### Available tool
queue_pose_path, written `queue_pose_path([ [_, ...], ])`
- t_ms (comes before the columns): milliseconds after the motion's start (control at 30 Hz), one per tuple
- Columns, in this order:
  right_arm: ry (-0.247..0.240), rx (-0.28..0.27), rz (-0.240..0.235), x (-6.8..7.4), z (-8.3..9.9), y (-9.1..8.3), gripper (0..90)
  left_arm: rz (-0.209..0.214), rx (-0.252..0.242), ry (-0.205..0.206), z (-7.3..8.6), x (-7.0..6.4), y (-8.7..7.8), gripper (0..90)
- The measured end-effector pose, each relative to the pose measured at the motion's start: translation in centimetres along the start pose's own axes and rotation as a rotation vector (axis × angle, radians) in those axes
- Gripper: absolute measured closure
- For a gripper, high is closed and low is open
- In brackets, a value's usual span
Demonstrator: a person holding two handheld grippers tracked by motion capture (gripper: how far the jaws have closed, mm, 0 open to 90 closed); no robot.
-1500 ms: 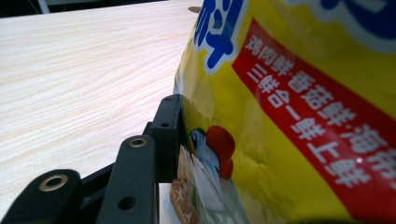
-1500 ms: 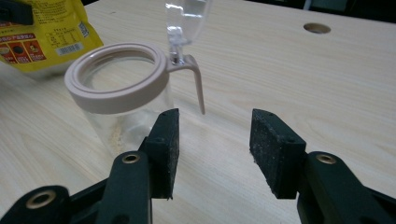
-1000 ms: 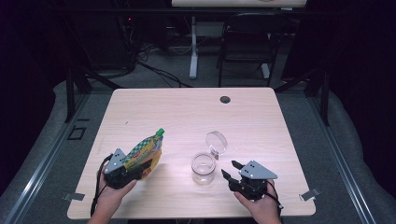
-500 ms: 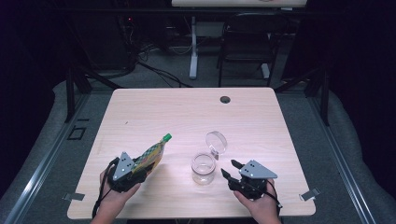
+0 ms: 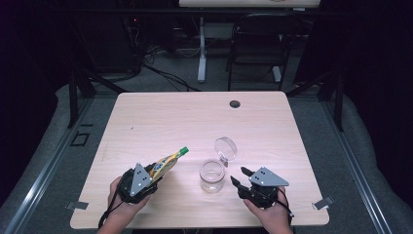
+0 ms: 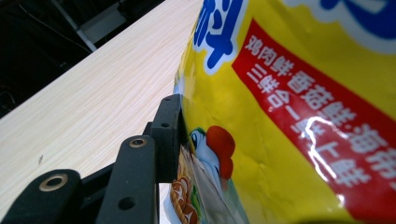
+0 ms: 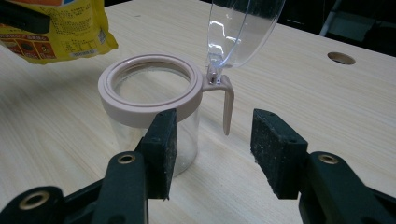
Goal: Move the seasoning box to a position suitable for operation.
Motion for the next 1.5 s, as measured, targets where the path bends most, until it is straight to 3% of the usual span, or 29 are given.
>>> queue_pose_path([
  [567, 0.005, -0.002, 0.01, -0.2, 0.0, 0.0, 50.6, -0.022, 0.043, 0.11, -0.1, -1.4, 0.9, 60.3],
  [1000, 0.006, -0.001, 0.014, -0.2, 0.1, 0.1, 49.8, -0.09, 0.109, 0.284, 0.0, -2.3, 1.6, 60.2],
  [1500, 0.006, 0.005, 0.012, -0.2, 0.2, 0.2, 49.8, -0.112, 0.121, 0.346, -0.1, -2.7, 1.7, 60.3],
])
Point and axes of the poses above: each handheld gripper's, and its own axes: y roughly forward along the jaws, z roughly out of its underside, x roughly to its left, the point moved 6 cm from there along y, roughly forward along the jaws, and after that the axes turned 7 degrees about y, right-handed, at the moved point
